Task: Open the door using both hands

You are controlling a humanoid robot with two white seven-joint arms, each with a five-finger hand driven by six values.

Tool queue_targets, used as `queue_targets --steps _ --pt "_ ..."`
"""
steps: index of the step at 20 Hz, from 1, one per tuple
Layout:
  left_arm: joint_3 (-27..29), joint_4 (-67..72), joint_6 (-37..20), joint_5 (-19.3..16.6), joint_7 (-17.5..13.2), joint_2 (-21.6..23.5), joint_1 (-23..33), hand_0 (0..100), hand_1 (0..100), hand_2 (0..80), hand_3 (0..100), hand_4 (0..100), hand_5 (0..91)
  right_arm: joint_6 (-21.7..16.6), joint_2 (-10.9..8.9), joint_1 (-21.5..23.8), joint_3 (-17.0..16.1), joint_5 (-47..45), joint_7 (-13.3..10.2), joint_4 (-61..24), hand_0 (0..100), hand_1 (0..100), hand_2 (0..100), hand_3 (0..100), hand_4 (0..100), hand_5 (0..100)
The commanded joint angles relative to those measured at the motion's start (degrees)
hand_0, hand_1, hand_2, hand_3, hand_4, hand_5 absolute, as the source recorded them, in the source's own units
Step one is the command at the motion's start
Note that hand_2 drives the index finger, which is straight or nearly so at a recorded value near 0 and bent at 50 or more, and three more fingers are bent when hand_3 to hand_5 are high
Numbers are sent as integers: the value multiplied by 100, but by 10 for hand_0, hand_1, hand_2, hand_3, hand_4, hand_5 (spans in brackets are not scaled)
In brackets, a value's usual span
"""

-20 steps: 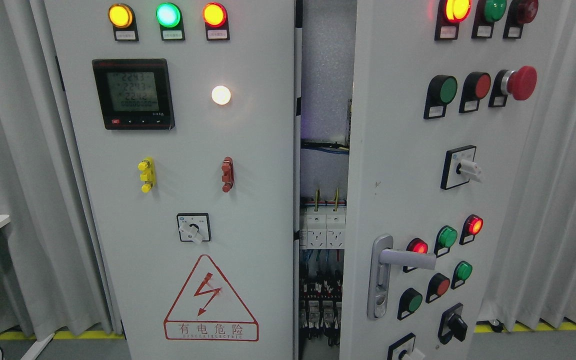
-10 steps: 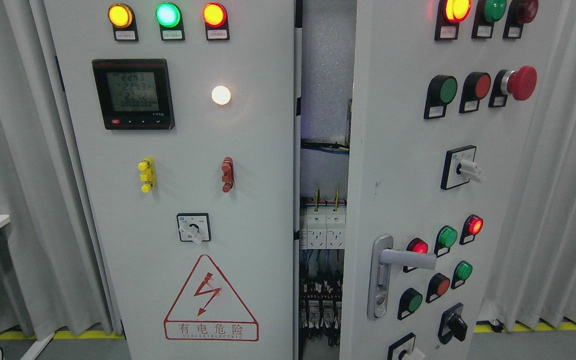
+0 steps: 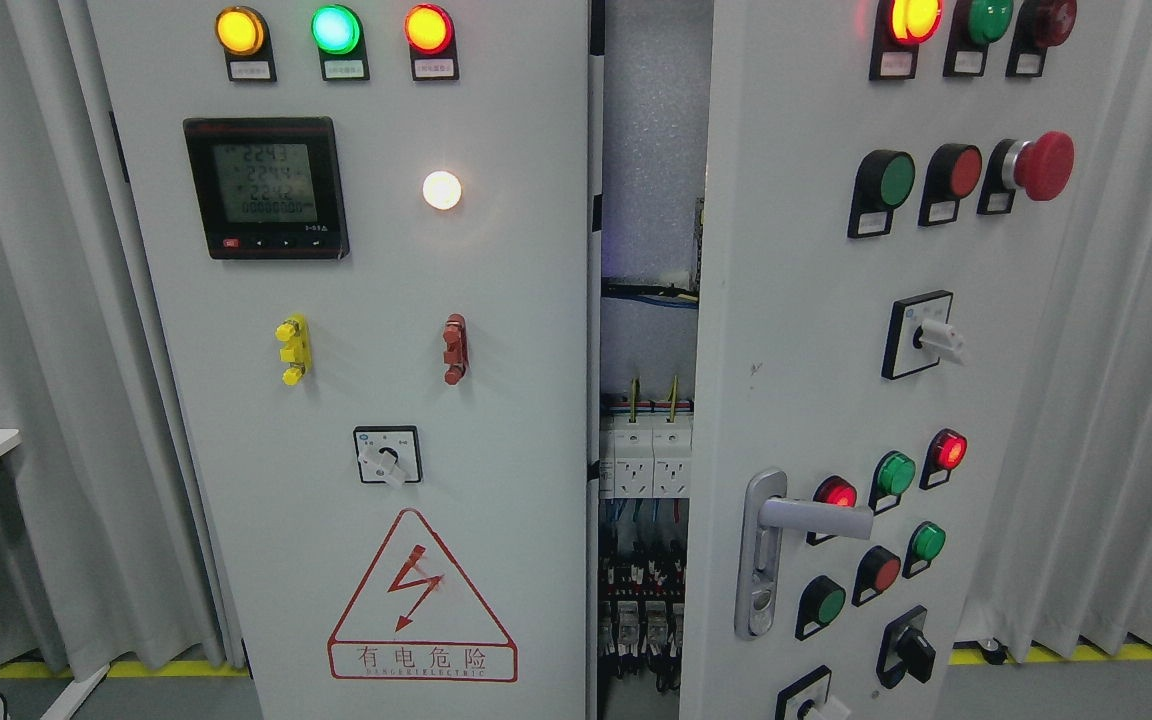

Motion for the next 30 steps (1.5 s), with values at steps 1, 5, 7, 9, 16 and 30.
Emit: queue_targets --steps 1,5,7,9,16,30 --pt "49 -1698 612 825 17 694 -761 296 0 27 28 36 0 4 0 0 -6 1 3 0 219 0 0 0 0 0" --pt "49 -1857 1157 1230 17 924 -1245 296 0 27 28 37 0 -4 -9 0 2 1 3 0 218 0 0 0 0 0" --pt "57 -1857 1263 1344 17 932 -1578 296 0 27 28 37 0 -4 -9 0 -6 1 3 0 218 0 0 0 0 0" --pt "58 -1840 1648 1528 26 924 -2016 296 0 27 28 37 0 -4 0 0 -6 1 3 0 218 0 0 0 0 0" --pt "57 -1322 2537 1749 44 652 -3309 296 0 27 27 37 0 -4 0 0 -6 1 3 0 219 0 0 0 0 0" --pt "14 -48 3821 1898 44 -201 -6096 296 0 27 27 37 0 -4 0 0 2 1 3 0 218 0 0 0 0 0"
